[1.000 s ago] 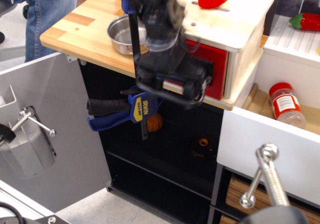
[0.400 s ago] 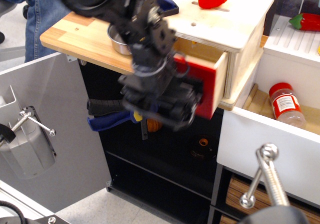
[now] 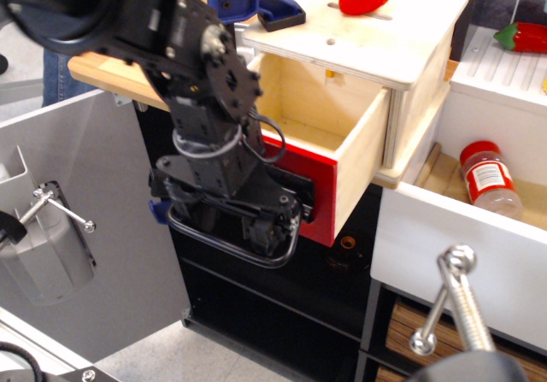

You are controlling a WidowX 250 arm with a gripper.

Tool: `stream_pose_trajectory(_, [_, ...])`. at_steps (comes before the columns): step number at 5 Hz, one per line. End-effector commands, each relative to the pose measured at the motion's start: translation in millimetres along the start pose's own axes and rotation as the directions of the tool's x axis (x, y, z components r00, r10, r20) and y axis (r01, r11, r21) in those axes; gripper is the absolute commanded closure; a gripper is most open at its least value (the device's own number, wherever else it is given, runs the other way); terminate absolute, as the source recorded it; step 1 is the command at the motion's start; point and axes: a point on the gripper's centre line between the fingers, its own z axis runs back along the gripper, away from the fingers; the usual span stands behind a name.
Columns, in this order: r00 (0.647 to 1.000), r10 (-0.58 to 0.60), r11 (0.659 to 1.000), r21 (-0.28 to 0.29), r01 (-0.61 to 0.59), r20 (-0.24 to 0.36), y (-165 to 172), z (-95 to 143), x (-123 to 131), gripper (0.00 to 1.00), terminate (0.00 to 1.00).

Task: Open drawer of box

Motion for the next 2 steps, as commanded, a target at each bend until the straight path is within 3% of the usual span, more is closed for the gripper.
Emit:
stream_pose_trajectory(1, [0.985, -0.008, 1.000, 0.009, 0.010, -0.170, 4.8, 2.8, -43.3, 0.00, 0.00])
stream_pose_trajectory(2, [0.990, 0.006, 0.999, -0.039, -0.011, -0.138, 2.6, 11.8, -31.3, 0.00, 1.00])
